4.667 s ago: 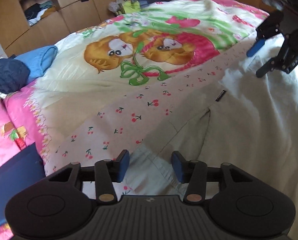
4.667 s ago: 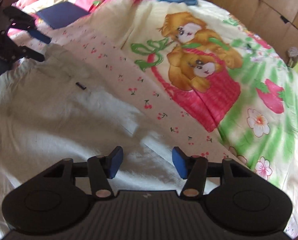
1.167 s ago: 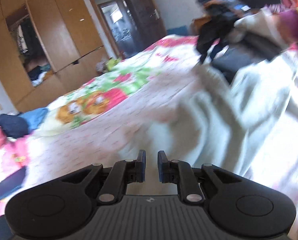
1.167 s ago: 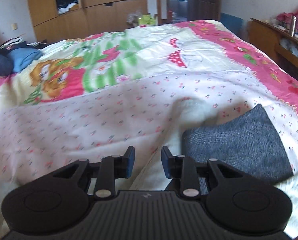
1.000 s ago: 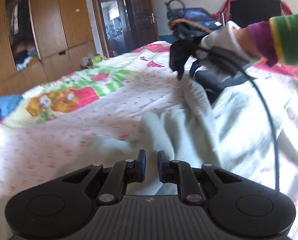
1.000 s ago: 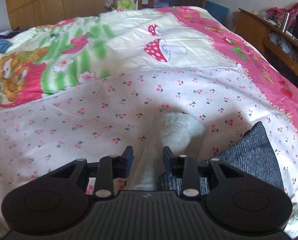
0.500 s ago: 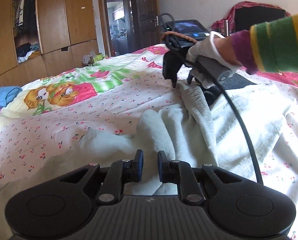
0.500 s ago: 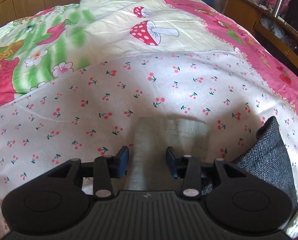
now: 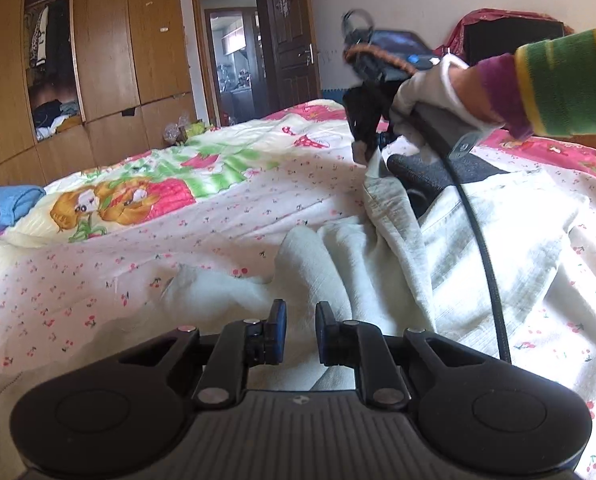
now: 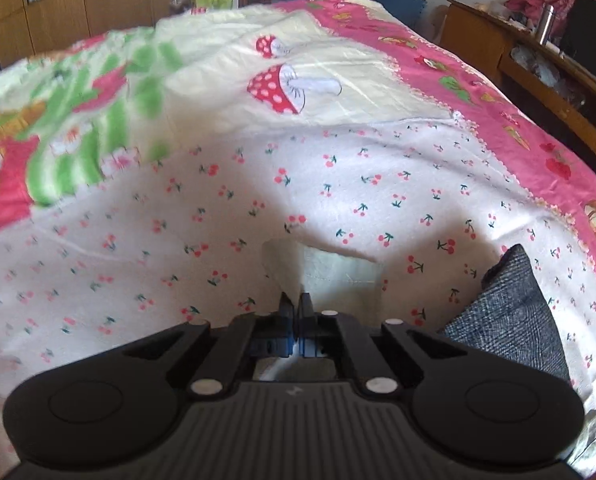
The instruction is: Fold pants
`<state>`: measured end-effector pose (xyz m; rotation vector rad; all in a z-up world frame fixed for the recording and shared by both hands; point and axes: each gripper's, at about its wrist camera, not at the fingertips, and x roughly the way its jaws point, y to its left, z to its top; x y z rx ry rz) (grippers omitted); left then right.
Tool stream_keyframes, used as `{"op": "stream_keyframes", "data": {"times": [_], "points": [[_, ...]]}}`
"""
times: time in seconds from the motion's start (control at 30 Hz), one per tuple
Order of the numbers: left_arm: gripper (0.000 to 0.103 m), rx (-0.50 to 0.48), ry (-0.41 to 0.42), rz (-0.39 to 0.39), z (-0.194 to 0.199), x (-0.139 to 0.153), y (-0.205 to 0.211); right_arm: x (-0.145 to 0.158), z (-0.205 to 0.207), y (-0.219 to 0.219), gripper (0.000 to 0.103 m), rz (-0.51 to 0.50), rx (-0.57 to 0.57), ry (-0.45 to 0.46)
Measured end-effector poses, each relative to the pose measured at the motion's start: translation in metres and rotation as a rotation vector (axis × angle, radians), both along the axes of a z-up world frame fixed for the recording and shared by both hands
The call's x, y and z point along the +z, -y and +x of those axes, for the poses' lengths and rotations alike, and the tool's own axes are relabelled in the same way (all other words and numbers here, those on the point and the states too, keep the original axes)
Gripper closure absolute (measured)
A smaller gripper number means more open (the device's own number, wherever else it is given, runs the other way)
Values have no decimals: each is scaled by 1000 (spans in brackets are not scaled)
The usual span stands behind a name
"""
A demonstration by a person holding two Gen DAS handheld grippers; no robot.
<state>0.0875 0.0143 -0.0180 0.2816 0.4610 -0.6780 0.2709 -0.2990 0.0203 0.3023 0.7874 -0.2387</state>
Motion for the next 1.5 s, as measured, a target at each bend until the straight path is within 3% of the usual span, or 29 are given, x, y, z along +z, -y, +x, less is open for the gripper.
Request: {"op": "stream_keyframes", "data": {"times": [0.2,0.33,0.4,0.47,0.6,0.7,0.8,1.07,1.17,1.23,1.37,1.4,1.43,1.47,1.5], "points": [[68,-18,28,3,-8,14,9,75,-100,46,101,229,0,301],[68,-52,29,15,-22,21,20,89,-172,88,101,330,-54,440],[67,-93,19,24,-31,22,28,77,-207,109,101,380,-98,470],[64,-143,16,66,-41,16,41,50,-228,124,101,377,-159,430],[63,-242,37,232,-61,-5,72,-32,-238,157,93,470,-270,287],[63,-293,41,309,-75,-13,83,-71,-254,173,89,542,-341,283],[63,-309,24,330,-79,-12,91,-88,-265,186,61,625,-378,304],[62,-319,38,352,-80,-11,110,-101,-299,198,53,800,-400,424],[62,-318,38,358,-81,-12,112,-95,-299,193,49,800,-379,436],[62,-317,40,360,-82,-12,112,-95,-295,188,42,769,-372,407],[62,-318,40,371,-83,-15,111,-104,-288,182,42,707,-413,344],[62,-321,38,371,-83,-15,111,-107,-286,181,52,712,-420,344],[62,-323,37,372,-82,-15,111,-110,-283,181,84,723,-414,336],[62,-324,40,373,-80,-14,112,-111,-278,183,100,754,-416,322],[62,-324,49,373,-79,-12,113,-109,-277,185,99,788,-415,337]]}}
